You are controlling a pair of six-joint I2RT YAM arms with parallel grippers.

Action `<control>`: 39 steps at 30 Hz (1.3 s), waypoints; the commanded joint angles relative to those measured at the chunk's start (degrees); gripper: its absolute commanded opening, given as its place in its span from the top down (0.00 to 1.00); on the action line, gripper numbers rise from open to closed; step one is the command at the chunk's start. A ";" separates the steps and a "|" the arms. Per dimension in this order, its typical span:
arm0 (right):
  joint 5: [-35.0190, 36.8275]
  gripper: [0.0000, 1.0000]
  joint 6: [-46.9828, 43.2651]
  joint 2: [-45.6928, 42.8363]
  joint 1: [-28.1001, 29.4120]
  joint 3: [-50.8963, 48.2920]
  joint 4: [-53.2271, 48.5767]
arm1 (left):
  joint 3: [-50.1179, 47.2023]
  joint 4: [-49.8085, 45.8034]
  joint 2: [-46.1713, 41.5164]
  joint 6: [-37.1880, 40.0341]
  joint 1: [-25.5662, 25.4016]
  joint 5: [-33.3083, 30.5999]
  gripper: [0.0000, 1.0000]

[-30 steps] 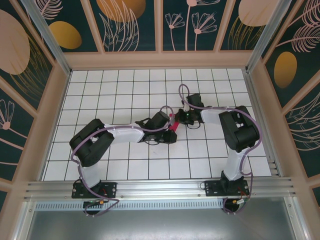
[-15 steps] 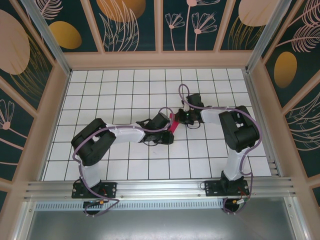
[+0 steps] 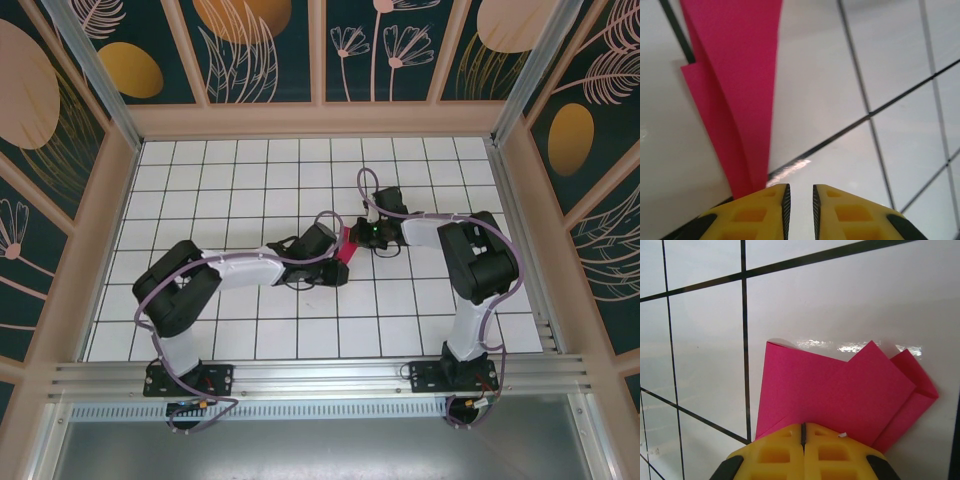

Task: Fold a paper plane with a square sheet of paper (fold left side to right side)
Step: Fold the wing for the fifth time at the center of the table.

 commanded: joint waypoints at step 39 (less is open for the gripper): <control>6.00 0.99 -0.99 4.65 -1.48 -0.95 -6.38 | 1.25 4.64 1.07 3.01 3.61 5.52 0.82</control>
